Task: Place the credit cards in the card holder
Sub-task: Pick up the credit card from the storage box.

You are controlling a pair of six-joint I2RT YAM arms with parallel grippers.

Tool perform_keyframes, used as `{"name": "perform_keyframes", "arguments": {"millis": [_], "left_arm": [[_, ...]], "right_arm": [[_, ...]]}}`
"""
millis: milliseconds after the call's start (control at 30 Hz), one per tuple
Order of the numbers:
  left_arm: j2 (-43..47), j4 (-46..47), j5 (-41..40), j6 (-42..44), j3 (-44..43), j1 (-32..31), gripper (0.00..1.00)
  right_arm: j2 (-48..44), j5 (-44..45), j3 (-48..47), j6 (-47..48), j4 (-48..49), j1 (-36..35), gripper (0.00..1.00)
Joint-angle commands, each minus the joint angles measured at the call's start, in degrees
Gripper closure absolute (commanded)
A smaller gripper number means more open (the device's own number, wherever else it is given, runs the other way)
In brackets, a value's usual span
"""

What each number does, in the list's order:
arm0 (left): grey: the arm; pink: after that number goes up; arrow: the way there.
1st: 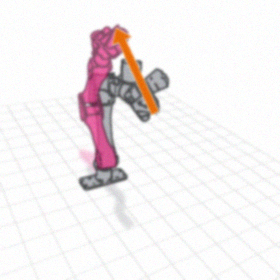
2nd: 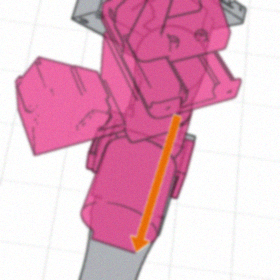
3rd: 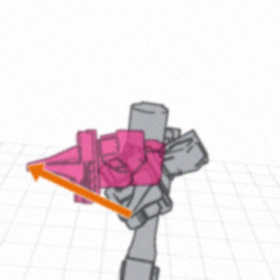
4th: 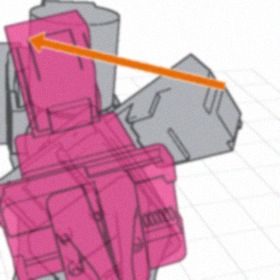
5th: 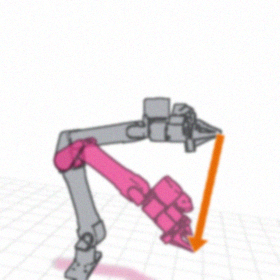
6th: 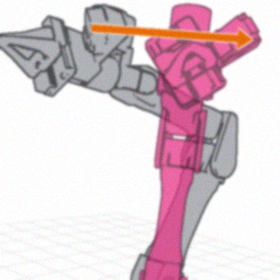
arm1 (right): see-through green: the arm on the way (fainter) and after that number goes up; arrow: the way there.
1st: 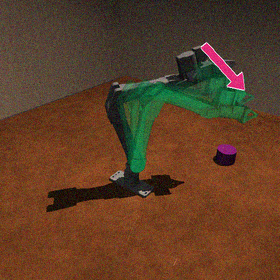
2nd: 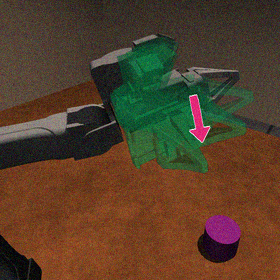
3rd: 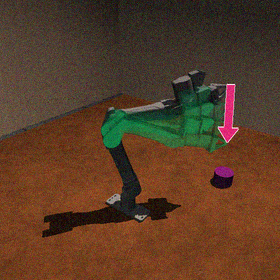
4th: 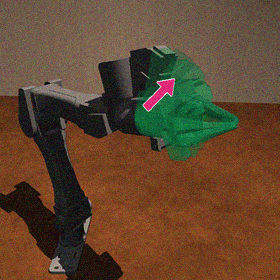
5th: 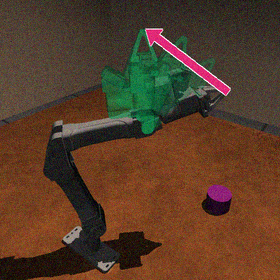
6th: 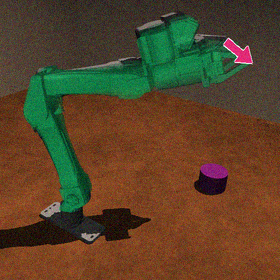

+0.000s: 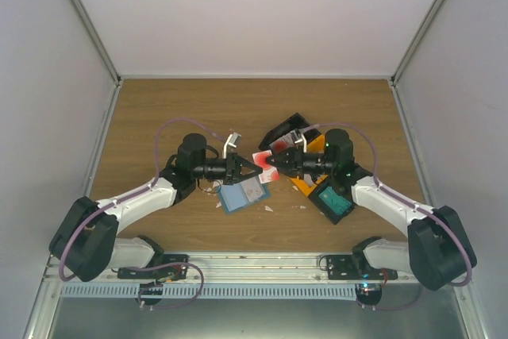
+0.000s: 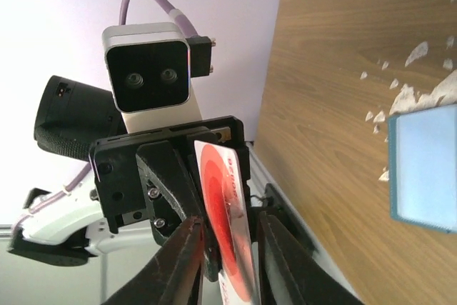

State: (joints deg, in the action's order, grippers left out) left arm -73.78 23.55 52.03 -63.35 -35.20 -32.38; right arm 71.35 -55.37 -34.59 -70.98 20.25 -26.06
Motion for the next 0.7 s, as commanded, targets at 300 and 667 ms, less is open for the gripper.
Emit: {"name": "perform_keyframes", "arguments": {"millis": [300,667], "left_arm": [[-1.45,2.21,1.13,4.38,1.27,1.31,0.92],[6.08,-26.68,-25.81,20.51,5.3,3.49,0.42]], "right_arm": [[-4.58,5.7,2.44,9.06,0.41,-1.69,0.99],[6.06,12.14,0.7,25.9,-11.53,-2.29,0.99]]}}
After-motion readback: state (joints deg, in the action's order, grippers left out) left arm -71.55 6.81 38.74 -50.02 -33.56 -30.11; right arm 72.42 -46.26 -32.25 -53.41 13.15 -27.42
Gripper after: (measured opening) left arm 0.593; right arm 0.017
